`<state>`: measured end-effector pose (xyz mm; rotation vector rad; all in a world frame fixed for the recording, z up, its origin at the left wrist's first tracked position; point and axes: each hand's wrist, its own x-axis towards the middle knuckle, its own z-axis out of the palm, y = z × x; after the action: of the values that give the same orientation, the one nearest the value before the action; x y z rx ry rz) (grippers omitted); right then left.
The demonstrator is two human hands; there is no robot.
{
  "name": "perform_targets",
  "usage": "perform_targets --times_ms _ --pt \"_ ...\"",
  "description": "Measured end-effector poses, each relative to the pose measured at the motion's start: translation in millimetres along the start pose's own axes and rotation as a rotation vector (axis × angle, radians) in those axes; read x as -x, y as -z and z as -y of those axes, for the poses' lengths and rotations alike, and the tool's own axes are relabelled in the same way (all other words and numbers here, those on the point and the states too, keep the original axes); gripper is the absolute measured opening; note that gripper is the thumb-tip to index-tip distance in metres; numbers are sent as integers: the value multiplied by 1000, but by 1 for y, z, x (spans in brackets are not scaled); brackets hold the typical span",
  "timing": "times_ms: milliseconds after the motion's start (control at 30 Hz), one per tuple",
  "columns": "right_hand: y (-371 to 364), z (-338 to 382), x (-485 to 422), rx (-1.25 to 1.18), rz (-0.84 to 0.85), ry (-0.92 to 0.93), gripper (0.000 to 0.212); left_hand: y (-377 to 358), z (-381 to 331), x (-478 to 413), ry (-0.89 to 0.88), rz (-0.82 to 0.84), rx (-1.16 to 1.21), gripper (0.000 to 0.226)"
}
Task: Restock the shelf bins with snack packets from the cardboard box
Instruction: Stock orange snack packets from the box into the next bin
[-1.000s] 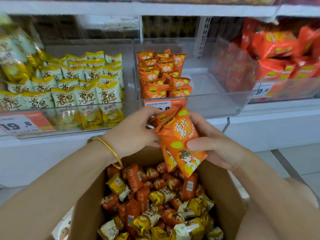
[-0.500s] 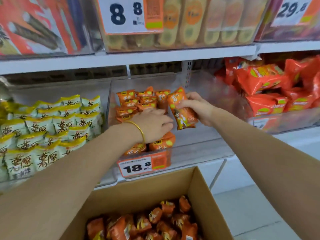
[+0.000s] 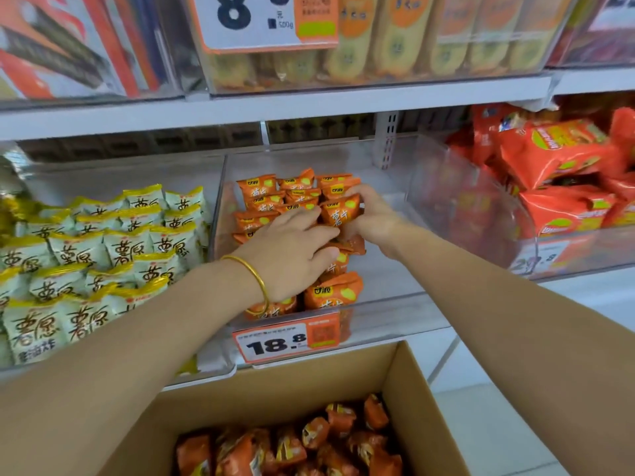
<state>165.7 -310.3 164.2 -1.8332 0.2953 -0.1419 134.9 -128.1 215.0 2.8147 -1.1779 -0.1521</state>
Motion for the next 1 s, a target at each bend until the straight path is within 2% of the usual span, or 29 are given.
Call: perform_targets --times_ms 67,200,300,433,633,733,800,867,933,1000 --pt "-1 1 2 -69 -46 -43 66 -3 1 0 28 1 -11 54" --pt "-5 5 4 -171 -66 -173 97 -6 1 3 95 -48 -58 64" --pt "-11 8 6 -151 -10 -162 79 -6 1 2 132 -40 -133 62" --pt "-8 7 9 -72 29 -132 84 -8 3 2 135 73 -91 59" --pt "6 8 12 102 75 -117 73 -5 5 1 126 66 -91 59" --pt "10 14 17 184 59 -141 94 -2 5 2 126 48 -65 57" --pt "15 25 30 271 -3 -99 99 4 2 8 98 -43 -33 56" --pt "22 40 63 290 -125 64 83 13 -5 33 -7 -269 61 57" --pt "24 56 123 225 -208 311 53 21 -16 83 -128 -486 179 55" --pt "20 57 189 196 -116 448 36 4 -22 138 -204 -522 235 41"
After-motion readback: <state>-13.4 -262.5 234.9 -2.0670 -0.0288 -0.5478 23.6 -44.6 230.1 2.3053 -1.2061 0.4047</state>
